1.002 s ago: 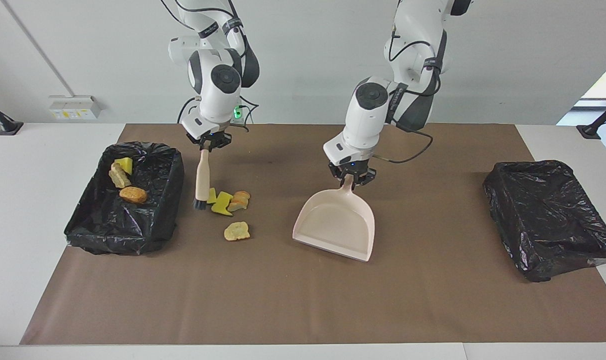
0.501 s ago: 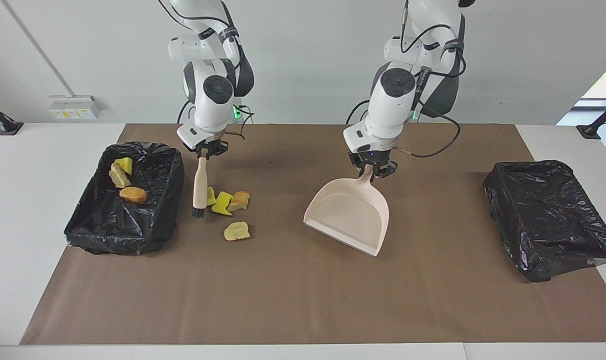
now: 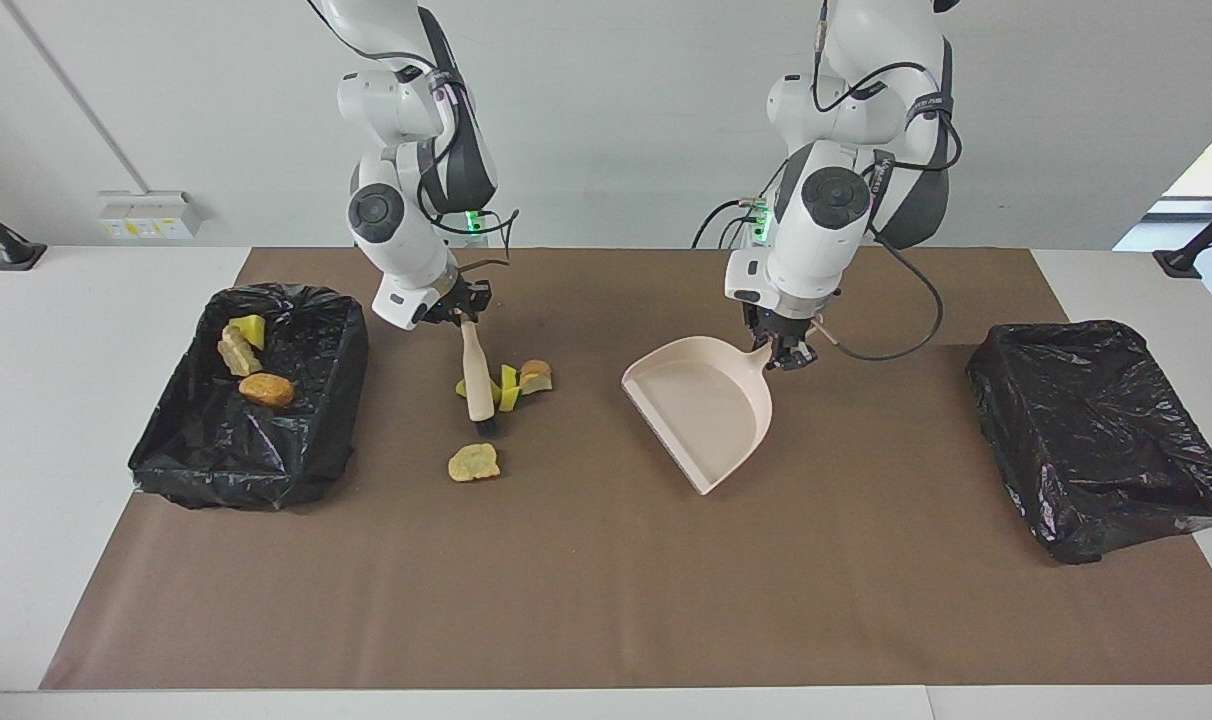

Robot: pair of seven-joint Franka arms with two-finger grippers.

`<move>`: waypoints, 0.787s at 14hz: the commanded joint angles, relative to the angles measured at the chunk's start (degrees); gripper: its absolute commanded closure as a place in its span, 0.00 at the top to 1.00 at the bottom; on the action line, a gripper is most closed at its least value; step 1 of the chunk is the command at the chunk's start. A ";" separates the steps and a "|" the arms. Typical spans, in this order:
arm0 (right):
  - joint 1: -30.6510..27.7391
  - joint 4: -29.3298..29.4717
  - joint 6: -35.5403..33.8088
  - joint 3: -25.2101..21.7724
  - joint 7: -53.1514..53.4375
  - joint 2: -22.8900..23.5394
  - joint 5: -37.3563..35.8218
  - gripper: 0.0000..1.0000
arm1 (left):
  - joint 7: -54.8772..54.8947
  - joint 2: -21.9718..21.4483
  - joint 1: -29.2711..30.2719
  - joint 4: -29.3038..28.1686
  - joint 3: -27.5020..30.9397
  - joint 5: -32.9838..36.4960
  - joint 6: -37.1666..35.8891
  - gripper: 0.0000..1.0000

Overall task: Sweep and dump trash in bin
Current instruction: 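Grasp the brush with the right gripper and carry it beyond the pieces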

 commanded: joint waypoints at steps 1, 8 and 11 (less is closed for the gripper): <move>-3.80 2.30 -2.58 0.51 -4.77 0.35 2.65 0.00 | 0.09 -1.95 -3.91 -3.57 0.46 2.78 1.69 0.00; -1.70 8.21 -6.01 0.60 9.01 -2.46 -29.22 0.00 | 0.00 -5.47 -9.02 -13.16 0.28 13.69 7.31 0.00; 2.34 3.47 -5.39 0.60 14.46 -5.79 -31.98 0.00 | -0.08 -5.47 -9.02 -13.16 0.28 13.78 6.96 0.00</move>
